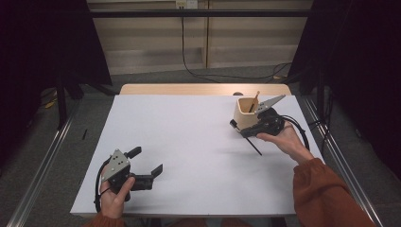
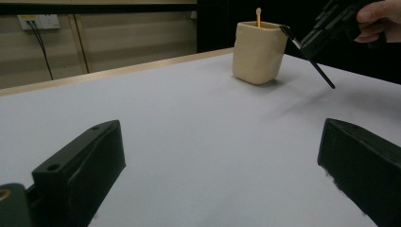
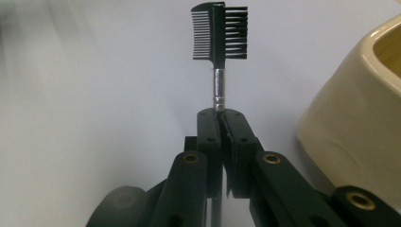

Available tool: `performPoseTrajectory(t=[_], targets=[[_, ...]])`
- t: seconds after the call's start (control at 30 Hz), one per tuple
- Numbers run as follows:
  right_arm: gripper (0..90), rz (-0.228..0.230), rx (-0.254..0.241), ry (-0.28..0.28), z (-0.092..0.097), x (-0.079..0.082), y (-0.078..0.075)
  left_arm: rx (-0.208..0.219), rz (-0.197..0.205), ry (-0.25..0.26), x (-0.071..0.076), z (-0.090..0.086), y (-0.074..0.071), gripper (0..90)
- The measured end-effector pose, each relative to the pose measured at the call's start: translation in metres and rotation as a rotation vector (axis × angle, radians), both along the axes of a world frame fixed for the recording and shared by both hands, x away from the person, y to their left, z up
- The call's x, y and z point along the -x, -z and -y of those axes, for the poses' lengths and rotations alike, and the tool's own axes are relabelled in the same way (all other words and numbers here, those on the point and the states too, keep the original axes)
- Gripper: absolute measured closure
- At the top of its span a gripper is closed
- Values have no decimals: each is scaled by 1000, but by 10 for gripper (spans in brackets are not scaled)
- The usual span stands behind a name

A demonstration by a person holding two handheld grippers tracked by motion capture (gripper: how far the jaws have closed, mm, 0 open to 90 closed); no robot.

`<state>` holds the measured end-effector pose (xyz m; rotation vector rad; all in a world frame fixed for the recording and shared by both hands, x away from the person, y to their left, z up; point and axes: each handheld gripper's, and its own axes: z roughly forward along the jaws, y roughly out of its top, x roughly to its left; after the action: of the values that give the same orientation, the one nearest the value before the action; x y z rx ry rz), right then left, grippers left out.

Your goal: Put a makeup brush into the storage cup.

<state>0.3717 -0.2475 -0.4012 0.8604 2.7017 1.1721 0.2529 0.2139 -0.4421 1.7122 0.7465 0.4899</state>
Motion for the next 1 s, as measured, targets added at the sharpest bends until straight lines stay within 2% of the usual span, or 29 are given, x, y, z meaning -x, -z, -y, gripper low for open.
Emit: performPoseTrajectory(t=[0.2, 0.33, 0.4, 0.47, 0.57, 0.7, 0.83, 1.0], targets=[[860, 31, -70, 39, 5, 5, -1, 4, 1, -3, 0, 1, 0, 15], [860, 86, -141, 39, 8, 10, -4, 2, 1, -1, 0, 2, 0, 15], [860, 118, -149, 32, 7, 14, -5, 3, 1, -6, 0, 1, 0, 15], [860, 135, -170, 32, 8, 17, -6, 3, 1, -6, 0, 1, 0, 15], [860, 156, -227, 41, 12, 19, -8, 4, 1, -4, 0, 1, 0, 15], [860, 169, -286, 47, 15, 20, -10, 4, 0, -3, 0, 1, 0, 15], [860, 176, -305, 75, 16, 23, -8, 3, -1, 0, 0, 1, 0, 15], [860, 194, -366, 105, 21, 26, -9, 6, 1, -3, 0, 1, 0, 15]])
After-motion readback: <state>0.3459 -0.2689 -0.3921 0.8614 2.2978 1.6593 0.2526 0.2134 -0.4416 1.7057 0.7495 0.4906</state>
